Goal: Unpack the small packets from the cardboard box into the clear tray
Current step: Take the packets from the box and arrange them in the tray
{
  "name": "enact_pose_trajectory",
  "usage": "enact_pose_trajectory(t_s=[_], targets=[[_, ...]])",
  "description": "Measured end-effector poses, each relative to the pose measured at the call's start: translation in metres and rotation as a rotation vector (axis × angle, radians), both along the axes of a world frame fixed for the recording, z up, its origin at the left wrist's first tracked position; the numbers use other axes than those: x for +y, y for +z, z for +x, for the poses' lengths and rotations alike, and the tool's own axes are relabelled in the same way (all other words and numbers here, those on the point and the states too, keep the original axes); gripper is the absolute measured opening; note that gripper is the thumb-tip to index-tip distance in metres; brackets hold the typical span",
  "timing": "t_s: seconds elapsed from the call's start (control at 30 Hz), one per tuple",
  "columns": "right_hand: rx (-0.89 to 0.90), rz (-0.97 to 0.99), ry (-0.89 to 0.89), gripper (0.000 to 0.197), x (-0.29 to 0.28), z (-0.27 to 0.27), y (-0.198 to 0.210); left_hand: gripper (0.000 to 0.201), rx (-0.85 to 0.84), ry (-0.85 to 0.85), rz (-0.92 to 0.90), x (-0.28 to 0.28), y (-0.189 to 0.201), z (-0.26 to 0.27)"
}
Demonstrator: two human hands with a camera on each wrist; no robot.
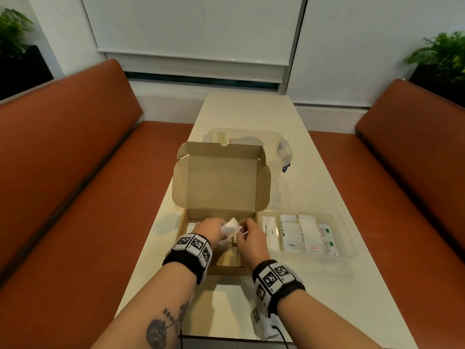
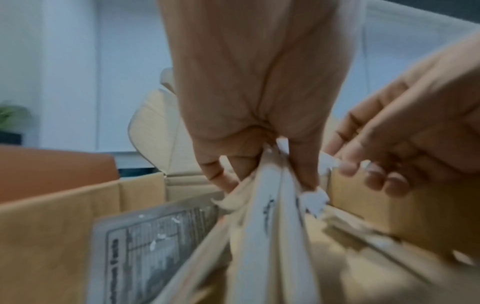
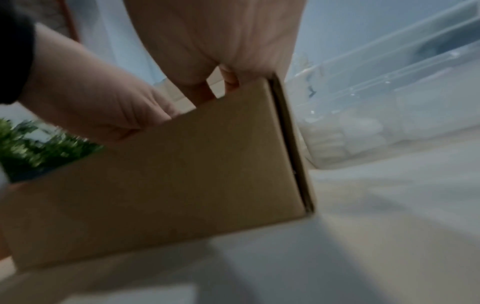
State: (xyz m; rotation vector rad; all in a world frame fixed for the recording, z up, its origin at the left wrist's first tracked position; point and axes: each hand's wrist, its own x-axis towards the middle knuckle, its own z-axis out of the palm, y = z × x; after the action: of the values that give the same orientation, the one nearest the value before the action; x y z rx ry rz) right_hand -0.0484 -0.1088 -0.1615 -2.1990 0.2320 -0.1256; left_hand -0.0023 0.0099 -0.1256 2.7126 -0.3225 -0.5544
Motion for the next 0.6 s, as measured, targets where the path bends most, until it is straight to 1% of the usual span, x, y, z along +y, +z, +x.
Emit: enact_pose_trajectory(t_s=[0.1,0.2,0.27,0.33,0.43,0.53,0.6], targets=[[-0.015,0.118,-0.06,0.02,-0.006,0.003,0.005,0.038,-0.054,0.153,-0.32,0.003,0.003,0.005],[-0.01,0.19,-0.05,0.018,-0.007,0.007,0.011,0.032,-0.057,0.32,-0.634,0.001,0.001,0.008],[-0.003,0.244,-0.026,0.018,-0.006,0.01,0.016,0.029,-0.023,0.424,-0.792,-0.002,-0.001,0.009],[-0.004,0.285,-0.01,0.02,-0.004,0.013,0.021,0.029,0.029,0.501,-0.907,-0.005,-0.003,0.011],[-0.013,0.242,-0.003,0.023,-0.005,0.017,0.025,0.03,0.143,0.612,-1.068,-0.009,-0.01,0.011],[0.056,0.234,0.05,0.024,-0.006,0.013,0.024,0.029,0.202,0.739,-1.206,-0.01,-0.017,0.012],[0.11,0.243,0.12,0.031,-0.005,0.009,0.021,0.027,0.219,0.795,-1.283,-0.009,-0.019,0.013]])
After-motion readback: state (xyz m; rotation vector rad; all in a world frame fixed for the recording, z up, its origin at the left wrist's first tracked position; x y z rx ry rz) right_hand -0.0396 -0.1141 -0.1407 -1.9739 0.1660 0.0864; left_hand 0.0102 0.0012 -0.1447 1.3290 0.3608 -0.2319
